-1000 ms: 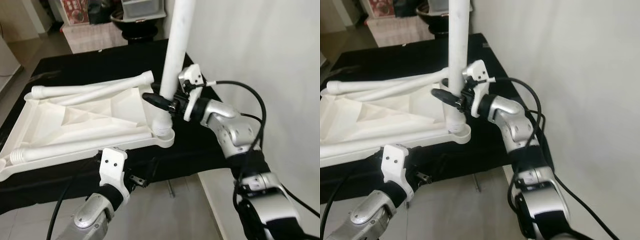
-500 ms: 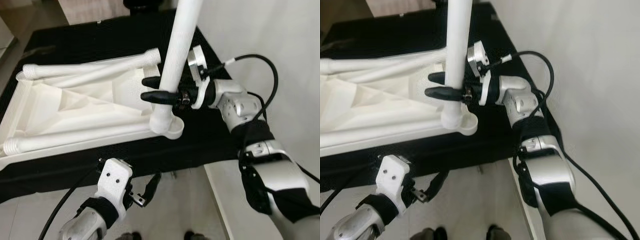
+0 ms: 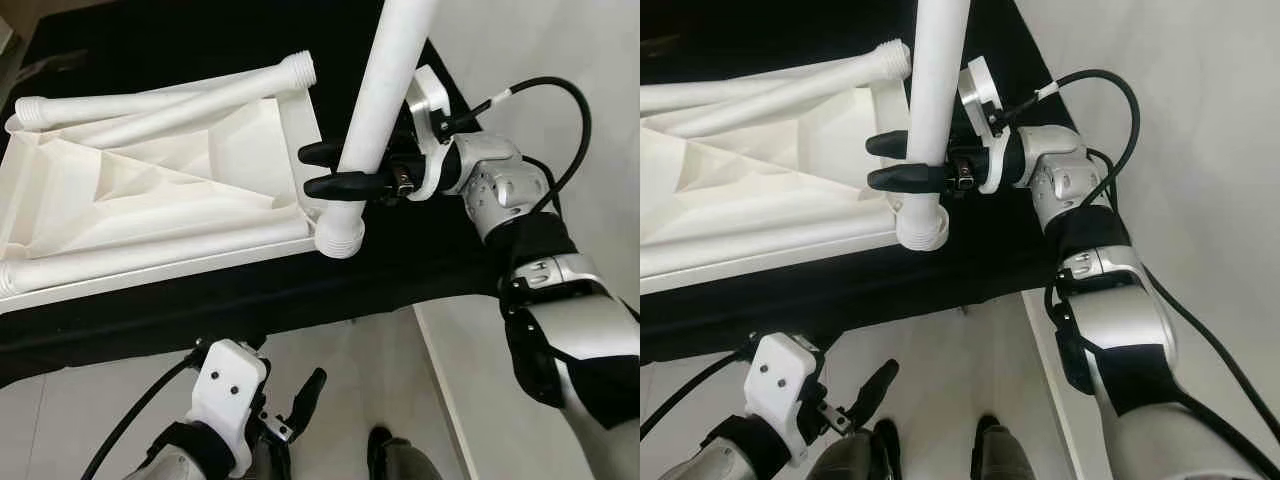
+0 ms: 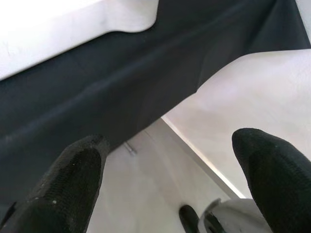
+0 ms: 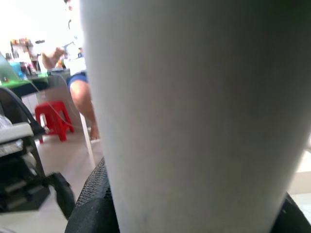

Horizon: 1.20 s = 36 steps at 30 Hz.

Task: Building children table

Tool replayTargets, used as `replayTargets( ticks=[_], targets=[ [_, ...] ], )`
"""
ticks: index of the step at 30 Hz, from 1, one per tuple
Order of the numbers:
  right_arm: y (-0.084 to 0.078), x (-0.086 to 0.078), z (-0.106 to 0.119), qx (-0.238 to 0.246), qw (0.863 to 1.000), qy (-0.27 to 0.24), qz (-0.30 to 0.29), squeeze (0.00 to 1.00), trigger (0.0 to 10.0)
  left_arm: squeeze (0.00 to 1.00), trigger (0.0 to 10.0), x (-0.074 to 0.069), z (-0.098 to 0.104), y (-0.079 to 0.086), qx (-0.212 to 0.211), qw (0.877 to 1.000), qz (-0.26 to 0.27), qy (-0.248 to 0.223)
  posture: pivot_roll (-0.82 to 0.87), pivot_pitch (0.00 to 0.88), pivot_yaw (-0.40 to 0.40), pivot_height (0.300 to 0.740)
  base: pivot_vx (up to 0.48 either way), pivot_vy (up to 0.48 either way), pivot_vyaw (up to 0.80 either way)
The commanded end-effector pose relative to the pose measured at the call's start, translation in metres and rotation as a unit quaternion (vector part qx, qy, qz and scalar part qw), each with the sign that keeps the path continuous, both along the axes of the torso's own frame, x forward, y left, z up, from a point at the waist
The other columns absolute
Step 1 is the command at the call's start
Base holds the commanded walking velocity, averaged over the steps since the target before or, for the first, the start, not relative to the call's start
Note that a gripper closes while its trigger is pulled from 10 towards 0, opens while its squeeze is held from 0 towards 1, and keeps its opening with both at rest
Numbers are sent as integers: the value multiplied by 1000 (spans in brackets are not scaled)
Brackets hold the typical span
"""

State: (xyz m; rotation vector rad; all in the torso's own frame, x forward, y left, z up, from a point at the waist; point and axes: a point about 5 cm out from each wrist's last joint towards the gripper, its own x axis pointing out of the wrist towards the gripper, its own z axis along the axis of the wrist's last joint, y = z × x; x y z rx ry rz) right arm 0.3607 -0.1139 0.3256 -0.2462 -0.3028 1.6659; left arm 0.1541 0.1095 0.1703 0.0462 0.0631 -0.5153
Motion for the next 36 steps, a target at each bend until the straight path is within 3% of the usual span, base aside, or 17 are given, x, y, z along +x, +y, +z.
replayTargets(
  ticks=[1,12,22,36],
  targets=[
    [3,-2,3,-22,999,-23,6,0,10000,0,10000,-6,-3,0,-1,1000,-3,18,66,397,69,740,0,0,0],
    [19,-7,10,-28,998,-31,39,0,10000,0,10000,-10,-2,-2,-8,1000,-7,22,53,404,65,740,0,0,0],
    [37,-6,5,-75,995,-31,54,0,10000,0,10000,-8,1,-10,-21,1000,-9,15,24,417,15,740,0,0,0],
    [49,0,14,-56,997,-37,38,0,10000,0,10000,-6,4,-17,-25,1000,-8,7,25,423,-11,740,0,0,0]
  ],
)
